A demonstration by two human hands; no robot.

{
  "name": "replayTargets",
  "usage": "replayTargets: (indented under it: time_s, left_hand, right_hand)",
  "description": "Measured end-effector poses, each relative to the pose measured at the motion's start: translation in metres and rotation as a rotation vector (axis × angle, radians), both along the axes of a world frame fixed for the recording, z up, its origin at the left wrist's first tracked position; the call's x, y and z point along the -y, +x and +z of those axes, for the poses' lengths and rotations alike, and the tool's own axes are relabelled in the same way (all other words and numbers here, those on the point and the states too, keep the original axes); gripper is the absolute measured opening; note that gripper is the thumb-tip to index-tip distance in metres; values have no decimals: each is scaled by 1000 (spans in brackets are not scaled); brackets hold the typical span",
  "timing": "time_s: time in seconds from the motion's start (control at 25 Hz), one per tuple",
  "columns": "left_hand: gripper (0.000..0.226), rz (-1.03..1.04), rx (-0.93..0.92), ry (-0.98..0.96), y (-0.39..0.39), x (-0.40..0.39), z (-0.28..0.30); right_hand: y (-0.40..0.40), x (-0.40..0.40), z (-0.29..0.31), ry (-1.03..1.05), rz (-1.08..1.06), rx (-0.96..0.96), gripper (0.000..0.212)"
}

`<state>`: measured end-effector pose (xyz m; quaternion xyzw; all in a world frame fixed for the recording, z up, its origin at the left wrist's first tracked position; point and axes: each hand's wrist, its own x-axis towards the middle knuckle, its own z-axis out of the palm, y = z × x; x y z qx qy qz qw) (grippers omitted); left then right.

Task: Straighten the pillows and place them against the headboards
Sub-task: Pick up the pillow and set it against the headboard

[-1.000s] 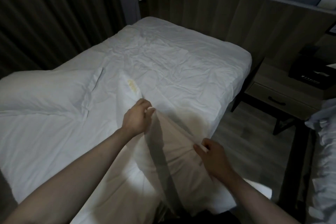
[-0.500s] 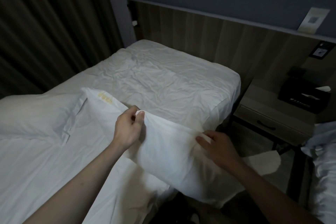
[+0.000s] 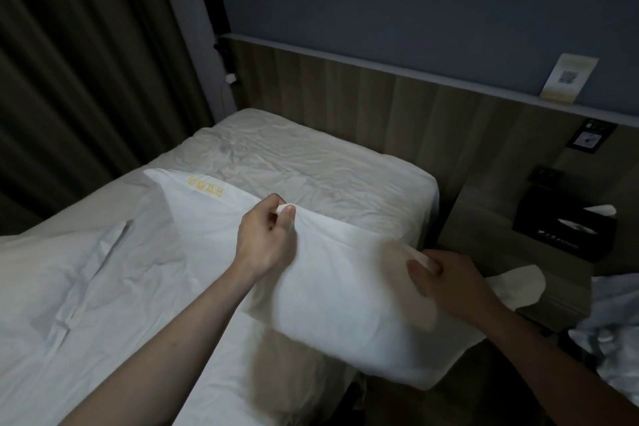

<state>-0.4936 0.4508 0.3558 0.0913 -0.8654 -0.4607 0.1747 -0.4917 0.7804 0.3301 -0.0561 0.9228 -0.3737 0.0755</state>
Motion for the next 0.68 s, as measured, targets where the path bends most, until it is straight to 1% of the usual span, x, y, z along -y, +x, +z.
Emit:
replayTargets:
  time_s: [0.12, 0.24, 0.36, 0.4, 0.48, 0.52, 0.6, 0.68]
  left_hand:
    - [37, -3, -1, 6, -59, -11, -11]
    - [37, 2, 3, -4, -111, -17, -21]
    - [37, 6, 8, -5, -163, -26, -26]
    - [38, 13, 20, -3, -177, -30, -27]
    - [41, 30, 43, 7, -206, -41, -30]
    - [42, 38, 55, 3, -221, -45, -32]
    - [42, 52, 63, 7, -248, -57, -35]
    - [42, 91, 70, -7, -275, -72, -41]
  right_hand:
    - [-57, -14, -8, 1, -14, -1, 38]
    - [-108, -19, -15, -15, -26, 59, 35]
    - [-162, -31, -21, -30, -16, 90, 19]
    - [-178, -36, -24, -18, -1, 84, 25]
    - [-211, -50, -32, -3, -16, 59, 44]
    - [-227, -55, -31, 16, -27, 50, 42]
    - [-258, -63, -23, 10, -24, 23, 24]
    - [-290, -74, -16, -28, -13, 26, 33]
